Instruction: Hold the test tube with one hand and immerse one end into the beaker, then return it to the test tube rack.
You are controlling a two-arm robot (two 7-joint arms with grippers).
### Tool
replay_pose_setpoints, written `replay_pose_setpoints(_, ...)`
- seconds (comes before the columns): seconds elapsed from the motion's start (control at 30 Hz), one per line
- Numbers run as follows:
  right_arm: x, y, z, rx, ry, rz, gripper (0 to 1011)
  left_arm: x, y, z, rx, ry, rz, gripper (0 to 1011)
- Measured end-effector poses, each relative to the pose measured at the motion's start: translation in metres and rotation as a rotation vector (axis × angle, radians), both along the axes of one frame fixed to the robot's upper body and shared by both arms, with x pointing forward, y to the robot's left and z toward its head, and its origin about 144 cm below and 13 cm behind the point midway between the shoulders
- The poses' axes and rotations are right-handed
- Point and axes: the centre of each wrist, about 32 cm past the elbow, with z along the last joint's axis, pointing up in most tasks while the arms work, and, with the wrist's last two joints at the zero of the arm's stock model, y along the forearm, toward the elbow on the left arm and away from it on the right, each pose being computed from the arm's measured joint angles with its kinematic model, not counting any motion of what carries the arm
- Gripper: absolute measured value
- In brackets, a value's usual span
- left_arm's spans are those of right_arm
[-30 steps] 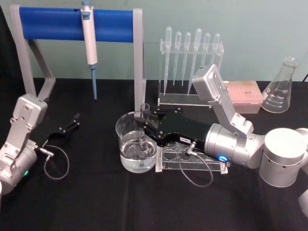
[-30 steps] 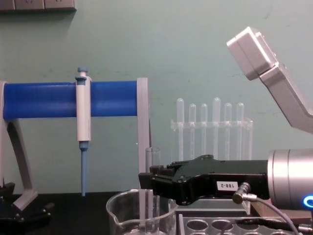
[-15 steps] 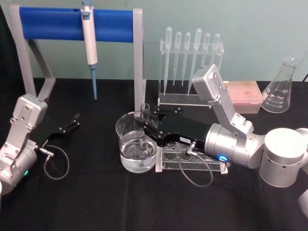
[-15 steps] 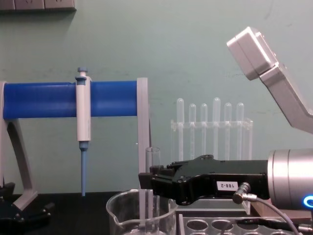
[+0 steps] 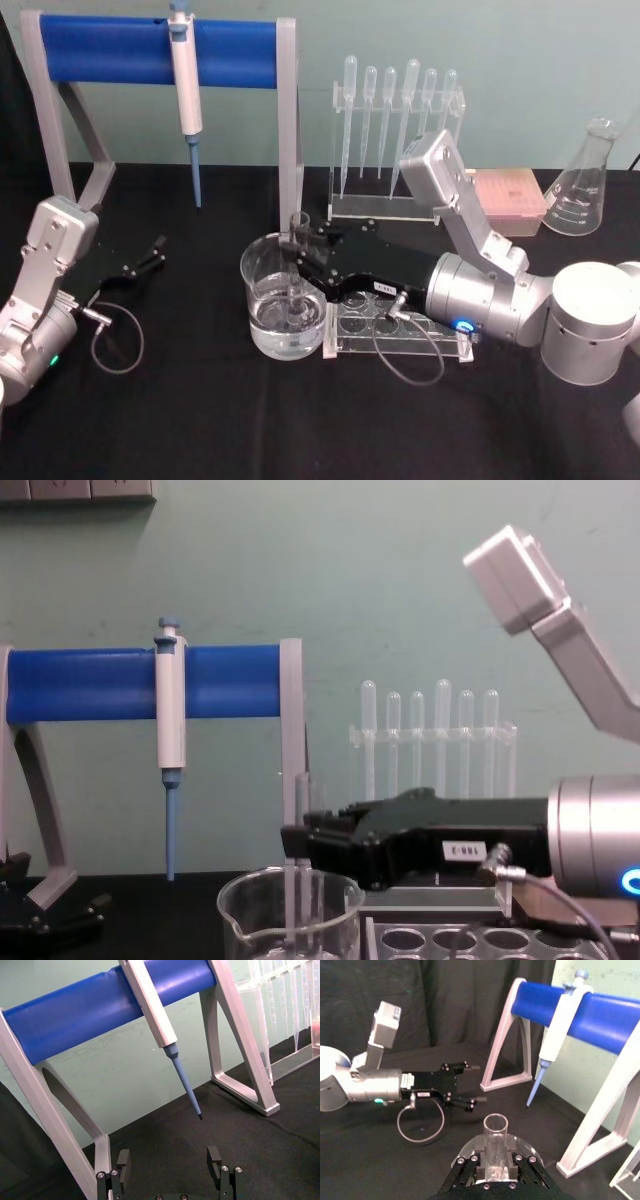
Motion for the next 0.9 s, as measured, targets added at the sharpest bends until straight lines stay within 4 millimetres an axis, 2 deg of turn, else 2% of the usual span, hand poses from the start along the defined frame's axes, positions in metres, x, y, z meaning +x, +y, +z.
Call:
replay_pose_setpoints(0.57,-0.008,-0.012,0.068,0.059,-0.118,0.023,241,0.0,0.0,0.0,0.0,0.0,0.0,1000)
replay_pose_setpoints(0.8,-0.023,-0.029,0.09,0.084,-0.168,0.017,241,0.0,0.0,0.0,0.0,0.0,0.0,1000)
replay_pose_setpoints(0.9,-0.035,-0.045,0.097,0.088,-0.181,-0.001,241,0.0,0.0,0.0,0.0,0.0,0.0,1000)
